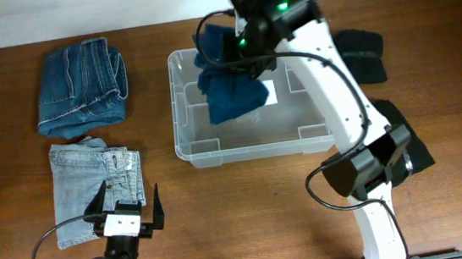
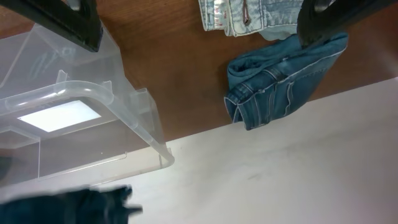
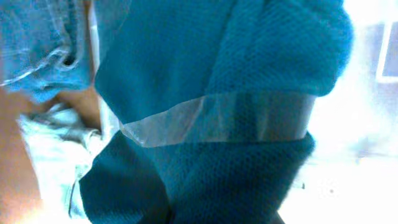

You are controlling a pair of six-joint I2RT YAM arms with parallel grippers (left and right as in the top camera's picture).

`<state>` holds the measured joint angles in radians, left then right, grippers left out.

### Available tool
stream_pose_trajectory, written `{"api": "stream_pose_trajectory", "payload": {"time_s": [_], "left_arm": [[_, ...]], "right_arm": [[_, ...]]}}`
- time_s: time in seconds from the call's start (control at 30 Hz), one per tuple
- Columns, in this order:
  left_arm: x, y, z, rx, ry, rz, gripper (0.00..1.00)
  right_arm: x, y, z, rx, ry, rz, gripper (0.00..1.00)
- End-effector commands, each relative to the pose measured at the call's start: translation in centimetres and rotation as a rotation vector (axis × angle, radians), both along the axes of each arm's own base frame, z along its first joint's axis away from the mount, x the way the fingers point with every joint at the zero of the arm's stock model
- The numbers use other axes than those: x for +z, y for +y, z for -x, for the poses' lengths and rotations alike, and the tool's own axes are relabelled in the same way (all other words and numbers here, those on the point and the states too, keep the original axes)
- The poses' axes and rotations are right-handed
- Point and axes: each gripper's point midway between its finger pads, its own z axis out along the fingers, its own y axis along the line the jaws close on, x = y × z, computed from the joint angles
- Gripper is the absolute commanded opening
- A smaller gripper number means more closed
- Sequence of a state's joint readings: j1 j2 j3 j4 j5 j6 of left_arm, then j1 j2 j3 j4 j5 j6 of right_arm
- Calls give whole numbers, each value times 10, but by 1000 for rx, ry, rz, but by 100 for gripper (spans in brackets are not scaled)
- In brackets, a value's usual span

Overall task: Pack container
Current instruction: 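Lift the teal bundle and carry it over the clear bin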

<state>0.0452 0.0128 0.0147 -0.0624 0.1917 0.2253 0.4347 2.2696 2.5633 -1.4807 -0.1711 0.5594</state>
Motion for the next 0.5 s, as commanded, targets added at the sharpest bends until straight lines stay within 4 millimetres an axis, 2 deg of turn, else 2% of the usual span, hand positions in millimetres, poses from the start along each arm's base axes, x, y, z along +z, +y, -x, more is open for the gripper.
{"api": "stream_pose_trajectory", "payload": {"time_s": [0.0,0.2,0.47], "left_arm": [[-1,-2,0,-11,-4,-15,99],[-1,-2,0,-11,-4,-15,99],[-1,-2,0,-11,-4,-15,99]], "right_arm": [[-20,3,1,-102,36,25,4],[-66,16,7,-86,98,47,4],[-105,32,5,-60,104,21,4]]}}
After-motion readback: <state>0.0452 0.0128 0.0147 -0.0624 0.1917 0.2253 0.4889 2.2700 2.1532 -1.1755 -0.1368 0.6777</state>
